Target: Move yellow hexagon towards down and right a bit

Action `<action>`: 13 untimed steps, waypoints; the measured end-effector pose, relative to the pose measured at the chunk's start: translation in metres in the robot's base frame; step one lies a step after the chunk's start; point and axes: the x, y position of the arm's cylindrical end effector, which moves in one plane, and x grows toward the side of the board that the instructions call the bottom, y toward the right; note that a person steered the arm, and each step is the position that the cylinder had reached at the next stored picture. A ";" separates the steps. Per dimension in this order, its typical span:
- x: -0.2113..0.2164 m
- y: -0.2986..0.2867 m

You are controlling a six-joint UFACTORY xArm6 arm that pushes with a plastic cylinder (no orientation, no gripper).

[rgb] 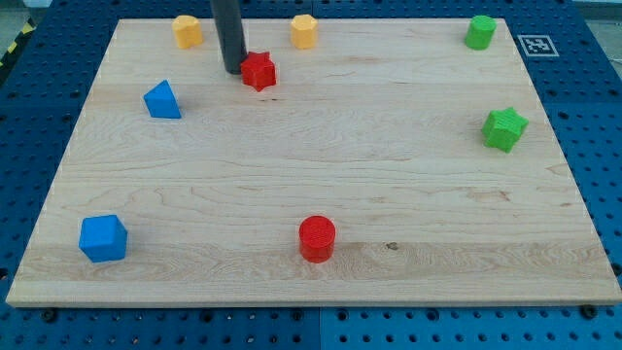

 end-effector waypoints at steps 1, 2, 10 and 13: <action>-0.016 0.018; -0.030 0.022; -0.025 0.132; 0.033 0.212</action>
